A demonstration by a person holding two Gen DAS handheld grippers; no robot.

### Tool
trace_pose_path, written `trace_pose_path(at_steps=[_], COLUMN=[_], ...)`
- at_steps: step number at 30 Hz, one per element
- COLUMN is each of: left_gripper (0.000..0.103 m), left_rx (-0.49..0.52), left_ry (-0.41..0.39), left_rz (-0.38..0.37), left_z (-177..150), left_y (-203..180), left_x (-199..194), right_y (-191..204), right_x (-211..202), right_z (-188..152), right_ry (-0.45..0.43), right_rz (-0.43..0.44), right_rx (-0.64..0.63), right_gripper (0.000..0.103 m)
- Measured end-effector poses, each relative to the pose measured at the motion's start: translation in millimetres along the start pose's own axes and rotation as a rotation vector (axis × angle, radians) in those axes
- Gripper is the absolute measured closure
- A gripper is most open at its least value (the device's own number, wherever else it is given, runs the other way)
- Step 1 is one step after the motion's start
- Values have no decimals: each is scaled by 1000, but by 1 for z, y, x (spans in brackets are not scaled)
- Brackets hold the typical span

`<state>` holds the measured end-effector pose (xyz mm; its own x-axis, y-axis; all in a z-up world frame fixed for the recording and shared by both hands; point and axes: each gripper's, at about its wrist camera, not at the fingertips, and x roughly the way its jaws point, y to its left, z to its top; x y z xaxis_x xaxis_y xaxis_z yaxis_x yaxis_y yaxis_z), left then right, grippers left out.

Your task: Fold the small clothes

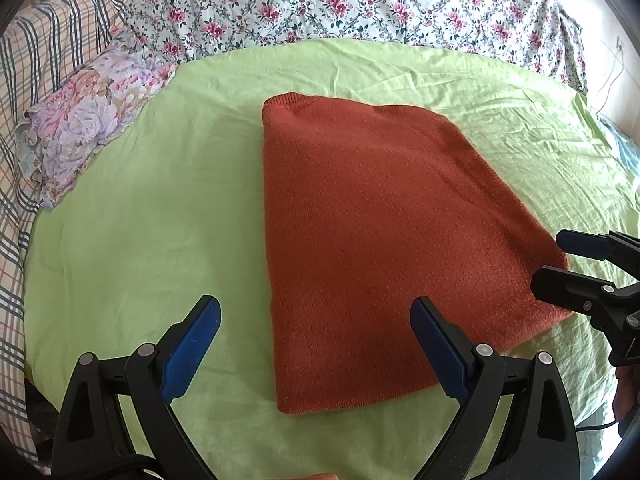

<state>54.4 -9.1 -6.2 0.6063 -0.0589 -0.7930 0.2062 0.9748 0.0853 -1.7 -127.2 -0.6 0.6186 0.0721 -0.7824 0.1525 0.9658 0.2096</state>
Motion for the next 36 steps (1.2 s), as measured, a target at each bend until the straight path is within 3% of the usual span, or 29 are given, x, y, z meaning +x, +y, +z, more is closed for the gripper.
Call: trace_pose_path(at_steps=[36], left_gripper=[6], left_rx=[-23], left_ry=[-19], left_rz=[-10], left_z=[-7], left_y=[6], left_x=[-13], right_y=[6], right_x=[-8], right_z=[-8], right_ry=[-27], right_rz=[-21], right_rx=[-17], right_gripper=[13])
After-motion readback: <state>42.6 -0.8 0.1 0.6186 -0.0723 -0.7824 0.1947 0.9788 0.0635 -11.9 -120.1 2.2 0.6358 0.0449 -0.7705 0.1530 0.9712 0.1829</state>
